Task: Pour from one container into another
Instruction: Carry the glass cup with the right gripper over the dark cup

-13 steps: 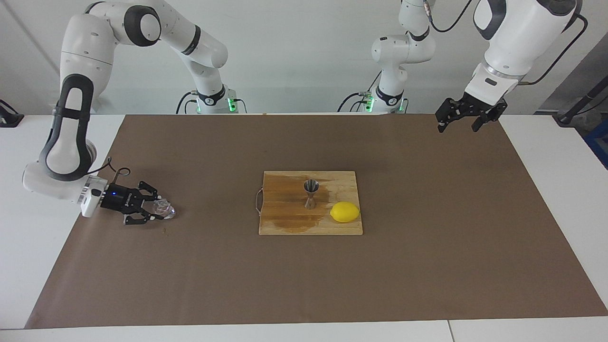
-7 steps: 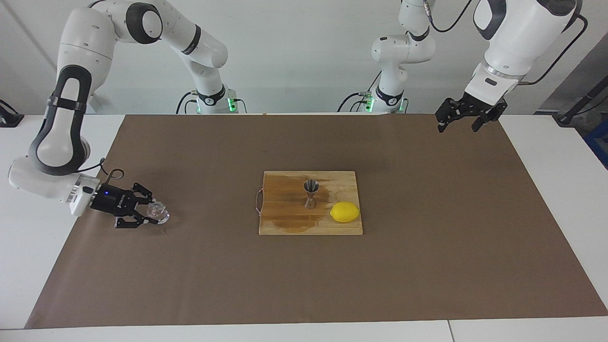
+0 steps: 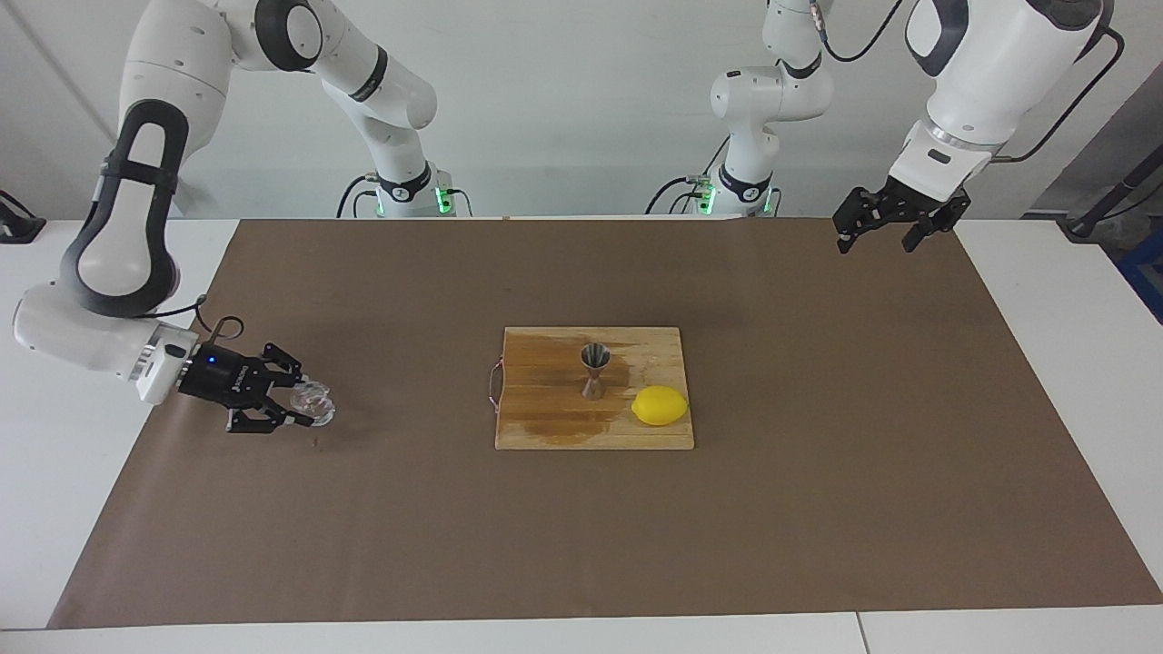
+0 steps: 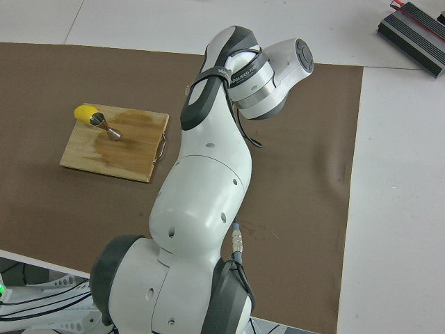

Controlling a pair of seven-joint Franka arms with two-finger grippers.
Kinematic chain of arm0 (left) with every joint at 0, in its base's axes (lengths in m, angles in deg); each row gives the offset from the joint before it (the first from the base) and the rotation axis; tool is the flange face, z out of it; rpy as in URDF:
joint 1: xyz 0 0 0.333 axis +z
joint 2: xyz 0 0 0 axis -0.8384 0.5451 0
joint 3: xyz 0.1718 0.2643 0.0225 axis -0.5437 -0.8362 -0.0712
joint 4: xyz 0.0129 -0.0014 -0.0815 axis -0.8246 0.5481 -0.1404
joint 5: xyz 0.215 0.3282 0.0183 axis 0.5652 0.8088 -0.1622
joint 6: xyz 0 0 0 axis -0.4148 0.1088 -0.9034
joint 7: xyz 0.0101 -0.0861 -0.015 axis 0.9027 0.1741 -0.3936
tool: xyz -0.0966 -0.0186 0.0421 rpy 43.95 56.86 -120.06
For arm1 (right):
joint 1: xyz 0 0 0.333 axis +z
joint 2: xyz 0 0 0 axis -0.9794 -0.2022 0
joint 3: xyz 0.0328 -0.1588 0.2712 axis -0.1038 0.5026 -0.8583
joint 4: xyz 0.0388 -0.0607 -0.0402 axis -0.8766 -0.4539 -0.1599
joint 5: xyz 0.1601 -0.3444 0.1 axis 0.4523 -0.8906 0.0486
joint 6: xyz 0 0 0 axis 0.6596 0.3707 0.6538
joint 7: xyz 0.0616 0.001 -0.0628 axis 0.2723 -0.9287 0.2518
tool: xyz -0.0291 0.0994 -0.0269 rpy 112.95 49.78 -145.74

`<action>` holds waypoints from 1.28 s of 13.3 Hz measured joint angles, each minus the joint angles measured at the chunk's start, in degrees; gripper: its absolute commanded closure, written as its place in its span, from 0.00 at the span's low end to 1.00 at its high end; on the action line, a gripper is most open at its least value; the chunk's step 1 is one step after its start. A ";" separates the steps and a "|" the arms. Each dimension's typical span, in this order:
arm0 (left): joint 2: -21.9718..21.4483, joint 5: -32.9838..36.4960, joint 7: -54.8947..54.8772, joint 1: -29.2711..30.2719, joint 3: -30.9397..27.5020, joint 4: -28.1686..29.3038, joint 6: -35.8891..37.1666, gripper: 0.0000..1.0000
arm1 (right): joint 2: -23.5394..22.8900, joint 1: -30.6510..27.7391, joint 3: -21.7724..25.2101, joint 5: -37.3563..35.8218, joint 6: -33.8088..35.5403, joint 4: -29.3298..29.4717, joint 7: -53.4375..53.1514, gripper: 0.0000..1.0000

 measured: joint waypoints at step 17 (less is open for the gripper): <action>0.00 0.00 0.00 0.00 0.00 0.00 0.00 0.00 | 5.49 26.38 0.30 -0.72 -21.93 -9.63 -12.27 1.00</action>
